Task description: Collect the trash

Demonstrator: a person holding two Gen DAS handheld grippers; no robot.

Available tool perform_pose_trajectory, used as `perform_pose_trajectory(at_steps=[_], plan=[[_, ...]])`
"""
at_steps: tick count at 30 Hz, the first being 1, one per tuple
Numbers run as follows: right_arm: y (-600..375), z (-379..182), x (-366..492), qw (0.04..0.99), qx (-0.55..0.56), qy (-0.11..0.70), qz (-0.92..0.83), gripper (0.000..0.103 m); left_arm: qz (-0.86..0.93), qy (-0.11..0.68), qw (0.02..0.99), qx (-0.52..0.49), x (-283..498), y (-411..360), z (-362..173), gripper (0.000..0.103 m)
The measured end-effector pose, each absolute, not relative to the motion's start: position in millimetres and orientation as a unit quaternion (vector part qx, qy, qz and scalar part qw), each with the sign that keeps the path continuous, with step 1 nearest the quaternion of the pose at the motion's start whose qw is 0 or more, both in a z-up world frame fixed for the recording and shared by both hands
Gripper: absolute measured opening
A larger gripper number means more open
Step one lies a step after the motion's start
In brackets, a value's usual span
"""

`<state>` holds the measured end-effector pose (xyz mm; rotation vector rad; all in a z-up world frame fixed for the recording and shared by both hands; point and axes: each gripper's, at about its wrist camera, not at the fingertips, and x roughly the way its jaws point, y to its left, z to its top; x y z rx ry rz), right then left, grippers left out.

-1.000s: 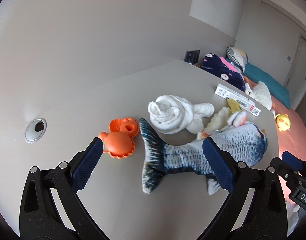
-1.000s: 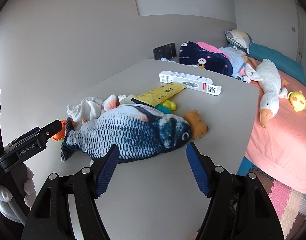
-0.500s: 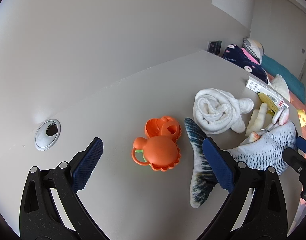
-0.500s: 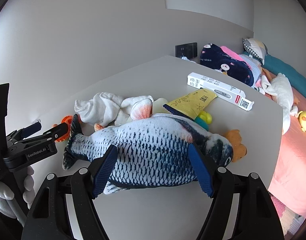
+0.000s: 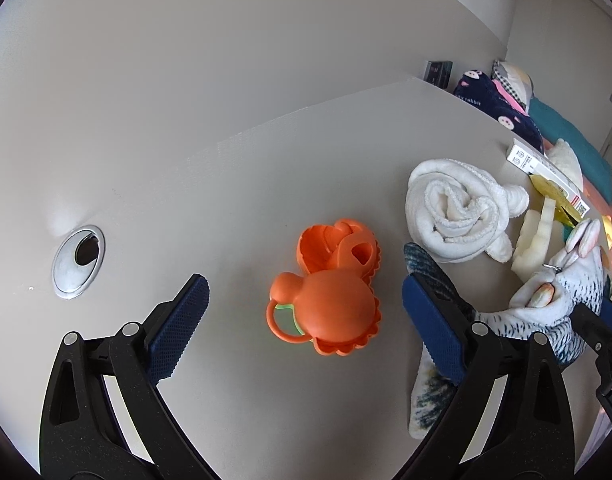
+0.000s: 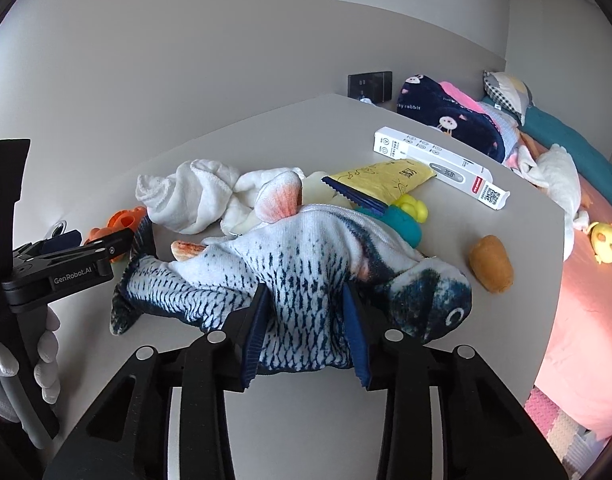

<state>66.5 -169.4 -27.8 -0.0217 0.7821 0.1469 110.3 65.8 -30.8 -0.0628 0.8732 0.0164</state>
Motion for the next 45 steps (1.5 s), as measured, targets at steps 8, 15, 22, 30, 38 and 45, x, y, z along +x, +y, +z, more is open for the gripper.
perform_pose_trajectory(at_steps=[8, 15, 22, 30, 38, 45], plan=[[-167.6, -20.1, 53.5, 0.928, -0.011, 0.363, 0.081, 0.016, -0.009, 0.438, 0.899, -0.022, 119.4, 62.6, -35.9, 0.061], [-173.7, -12.8, 47.3, 0.932, -0.001, 0.354, 0.082, 0.014, -0.007, 0.431, 0.902, -0.028, 115.8, 63.8, -34.0, 0.053], [-182.6, 1.2, 35.1, 0.938, 0.011, 0.336, 0.088, 0.014, -0.005, 0.394, 0.918, -0.035, 103.0, 62.3, -12.5, 0.053], [-202.8, 16.9, 19.5, 0.944, 0.035, 0.317, 0.088, 0.014, -0.007, 0.374, 0.927, -0.019, 85.5, 49.6, 1.3, 0.053], [-231.5, 27.8, 1.5, 0.949, 0.052, 0.301, 0.076, 0.014, -0.018, 0.349, 0.937, -0.012, 60.9, 29.1, 21.0, 0.053], [-262.3, 33.9, -14.7, 0.952, 0.067, 0.292, 0.059, 0.014, -0.044, 0.342, 0.939, 0.000, 41.9, -2.2, 30.9, 0.053]])
